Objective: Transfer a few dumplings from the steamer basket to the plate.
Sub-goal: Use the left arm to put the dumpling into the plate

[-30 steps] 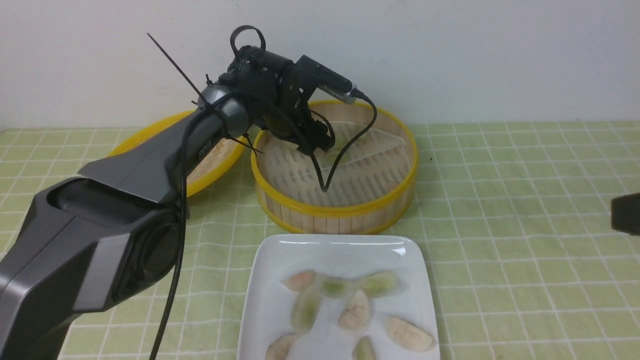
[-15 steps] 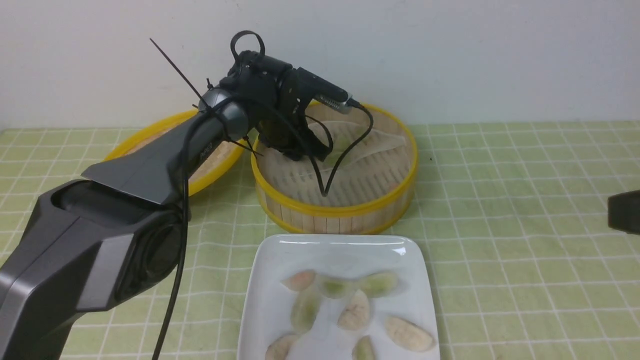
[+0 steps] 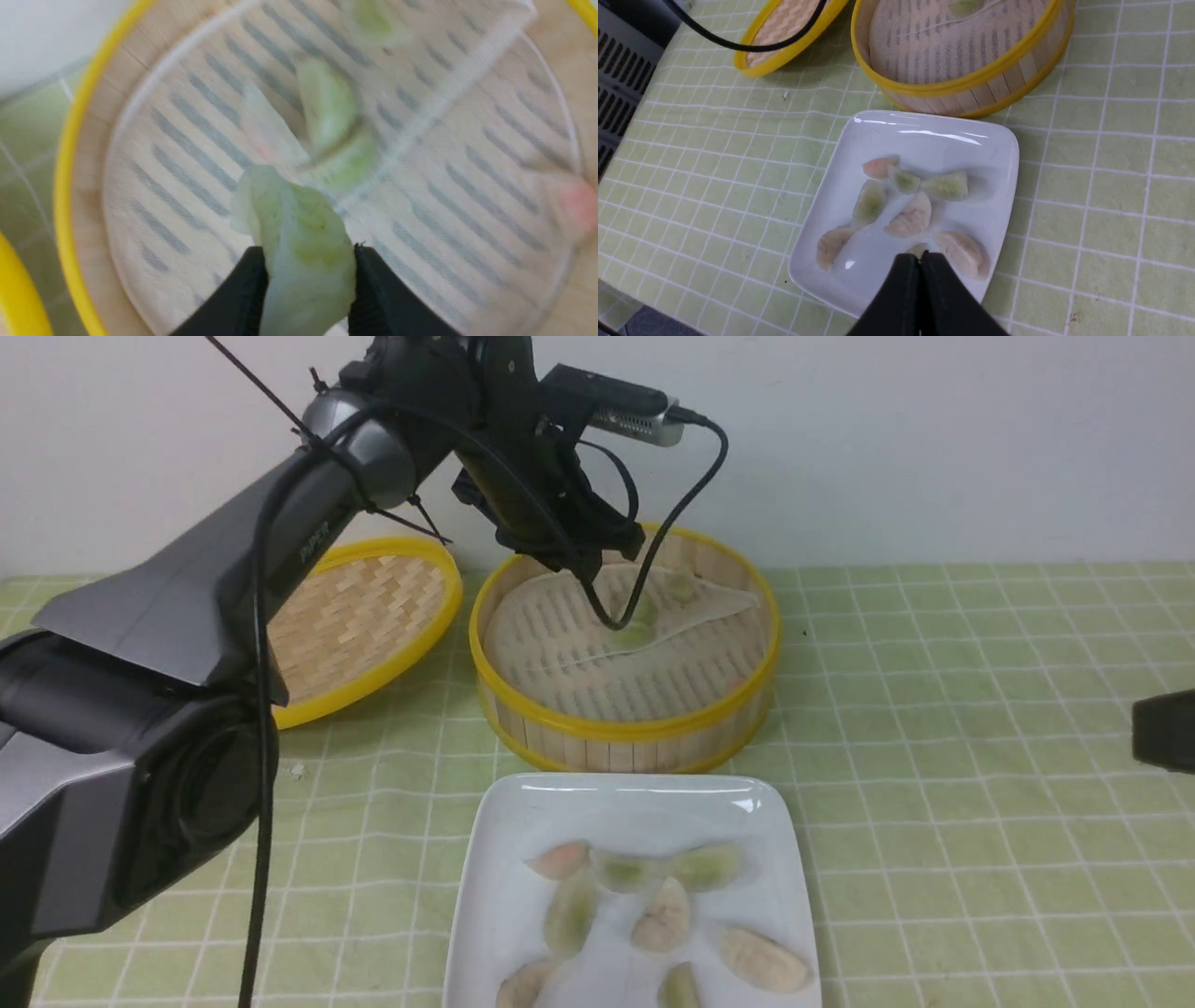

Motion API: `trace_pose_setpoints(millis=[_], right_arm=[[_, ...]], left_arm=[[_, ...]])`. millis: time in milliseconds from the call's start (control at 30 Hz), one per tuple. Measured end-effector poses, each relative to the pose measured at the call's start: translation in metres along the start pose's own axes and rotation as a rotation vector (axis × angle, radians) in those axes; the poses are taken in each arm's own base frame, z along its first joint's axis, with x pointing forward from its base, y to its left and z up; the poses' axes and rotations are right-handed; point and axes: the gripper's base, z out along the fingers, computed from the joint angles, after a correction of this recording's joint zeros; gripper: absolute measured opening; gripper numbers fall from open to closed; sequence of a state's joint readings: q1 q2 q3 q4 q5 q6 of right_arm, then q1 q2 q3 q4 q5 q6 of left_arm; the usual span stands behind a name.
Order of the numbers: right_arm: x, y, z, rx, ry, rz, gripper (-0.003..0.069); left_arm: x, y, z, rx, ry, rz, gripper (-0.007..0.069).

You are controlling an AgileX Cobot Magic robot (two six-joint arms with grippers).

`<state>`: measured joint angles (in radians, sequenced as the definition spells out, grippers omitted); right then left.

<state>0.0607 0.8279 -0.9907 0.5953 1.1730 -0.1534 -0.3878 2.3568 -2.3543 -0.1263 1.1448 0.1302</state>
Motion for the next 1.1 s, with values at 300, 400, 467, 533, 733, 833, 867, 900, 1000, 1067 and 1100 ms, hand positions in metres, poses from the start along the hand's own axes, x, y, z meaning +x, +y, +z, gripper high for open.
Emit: trace_pose_setpoints(millis=[300, 400, 467, 533, 733, 833, 867, 900, 1000, 1067, 1100], right_arm=[[0.0, 0.002, 0.0, -0.017, -0.003, 0.008, -0.0016], [0.0, 0.002, 0.0, -0.024, -0.004, 0.01, -0.0016], [-0.001, 0.003, 0.0, -0.03, -0.004, 0.013, -0.0016], [-0.001, 0.002, 0.001, -0.029, 0.0, 0.015, -0.0016], [-0.002, 0.001, 0.004, -0.027, 0.005, -0.008, -0.0016], [-0.003, 0.001, 0.004, -0.026, 0.003, -0.017, -0.0016], [-0.003, 0.0, 0.004, -0.026, 0.002, -0.019, -0.0016], [-0.003, 0.0, 0.004, -0.026, 0.001, -0.022, -0.0016], [-0.003, 0.0, 0.004, -0.026, 0.001, -0.032, -0.0016], [-0.003, 0.0, 0.004, -0.026, 0.0, -0.038, -0.0016], [-0.003, 0.0, 0.004, -0.026, 0.0, -0.043, -0.0016]], left_arm=[[-0.002, -0.011, -0.045, 0.071, 0.0, 0.043, 0.0196], [-0.005, -0.015, -0.064, 0.082, -0.029, 0.056, 0.0196], [-0.006, -0.016, -0.076, 0.083, -0.051, 0.055, 0.0196], [-0.005, -0.019, -0.092, 0.089, -0.068, 0.048, 0.0196], [0.033, -0.036, -0.123, 0.124, 0.023, 0.044, 0.0196], [0.068, -0.05, -0.121, 0.154, 0.131, 0.049, 0.0196], [0.083, -0.055, -0.114, 0.17, 0.189, 0.05, 0.0196], [0.102, -0.065, -0.107, 0.198, 0.254, 0.059, 0.0196], [0.143, -0.086, -0.089, 0.266, 0.388, 0.088, 0.0196], [0.156, -0.098, -0.082, 0.299, 0.417, 0.105, 0.0196], [0.172, -0.109, -0.071, 0.321, 0.451, 0.119, 0.0196]])
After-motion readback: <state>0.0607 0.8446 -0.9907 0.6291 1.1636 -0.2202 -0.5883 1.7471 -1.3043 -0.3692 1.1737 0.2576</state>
